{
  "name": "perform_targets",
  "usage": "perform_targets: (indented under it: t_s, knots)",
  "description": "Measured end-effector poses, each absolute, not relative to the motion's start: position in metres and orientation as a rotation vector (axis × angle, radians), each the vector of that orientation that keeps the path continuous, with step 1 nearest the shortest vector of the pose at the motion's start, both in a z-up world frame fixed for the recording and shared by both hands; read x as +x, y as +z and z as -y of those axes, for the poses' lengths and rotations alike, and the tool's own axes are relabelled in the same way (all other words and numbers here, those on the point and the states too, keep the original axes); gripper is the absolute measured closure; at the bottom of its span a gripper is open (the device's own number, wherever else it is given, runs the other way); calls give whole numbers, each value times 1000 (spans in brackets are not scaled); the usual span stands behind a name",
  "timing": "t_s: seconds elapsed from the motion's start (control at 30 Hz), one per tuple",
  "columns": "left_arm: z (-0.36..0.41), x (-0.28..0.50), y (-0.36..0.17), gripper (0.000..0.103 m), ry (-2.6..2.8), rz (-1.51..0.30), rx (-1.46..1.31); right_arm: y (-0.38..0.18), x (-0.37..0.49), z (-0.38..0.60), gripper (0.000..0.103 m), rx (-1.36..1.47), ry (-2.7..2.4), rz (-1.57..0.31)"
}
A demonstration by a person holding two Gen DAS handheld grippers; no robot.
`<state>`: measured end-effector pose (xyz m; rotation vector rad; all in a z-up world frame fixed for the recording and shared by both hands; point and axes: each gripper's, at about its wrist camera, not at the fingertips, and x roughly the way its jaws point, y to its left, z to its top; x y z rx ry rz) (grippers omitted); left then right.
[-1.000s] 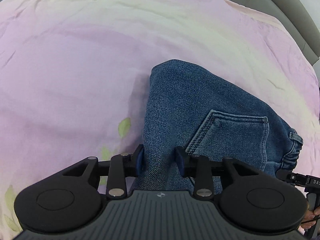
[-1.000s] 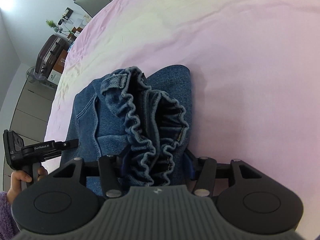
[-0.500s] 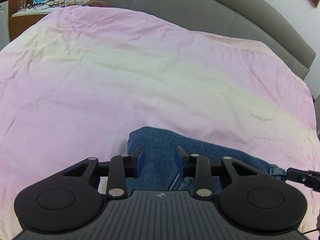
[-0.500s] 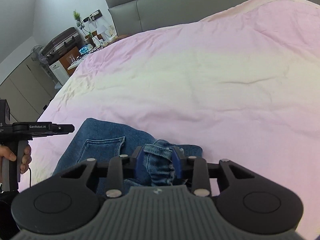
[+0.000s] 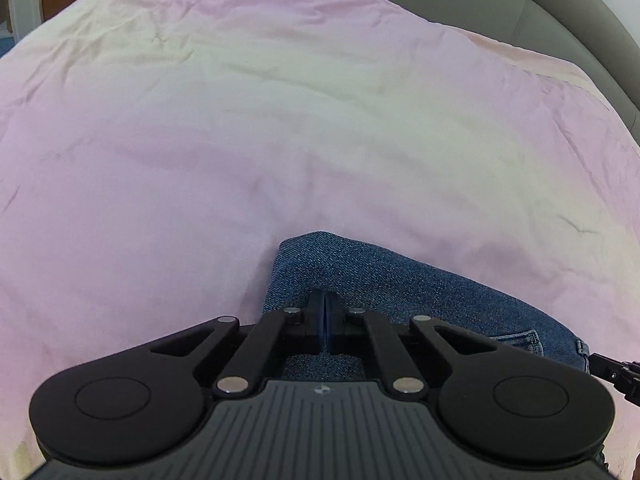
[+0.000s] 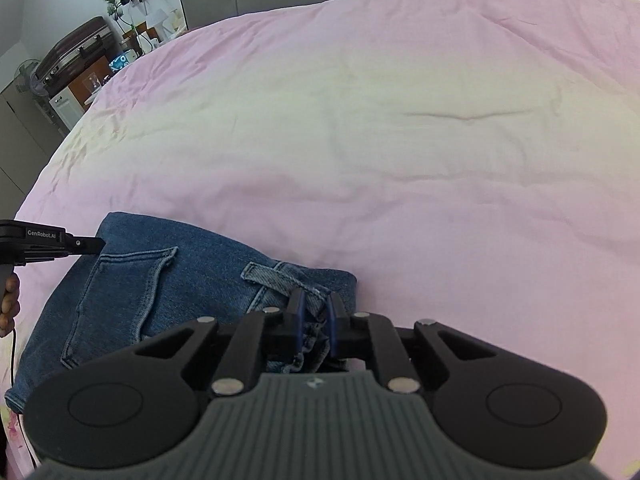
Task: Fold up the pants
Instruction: 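Lower the folded jeans onto the bed with both grippers and release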
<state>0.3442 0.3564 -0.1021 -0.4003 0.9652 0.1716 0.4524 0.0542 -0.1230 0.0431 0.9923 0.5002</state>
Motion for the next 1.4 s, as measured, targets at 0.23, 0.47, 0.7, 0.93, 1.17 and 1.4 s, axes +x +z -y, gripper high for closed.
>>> perform_targets:
  t_s: [0.23,0.47,0.7,0.93,1.17,1.4]
  knots:
    - [-343,270,-65,92,87,-908,-291,-81,383,-47,91,-38,631,-833]
    - [-325,189,-55,79,16,-945,-132,-83,312,-60,91,-132,746,-806]
    - [-311,129,-74,61,-34,-991,-10,-111,298,-53,93,-86,689,-844]
    - [-282,133,-113,57,77,-988,317,-116,301,-56,94,-51,659,-851]
    - [-304,126,-112,70,230,-855,22,-120,304,-58,94,-53,656,-862]
    - [-321,121,-128,64,297,-924,-142,-126,300,-60,97,-100,684,-846]
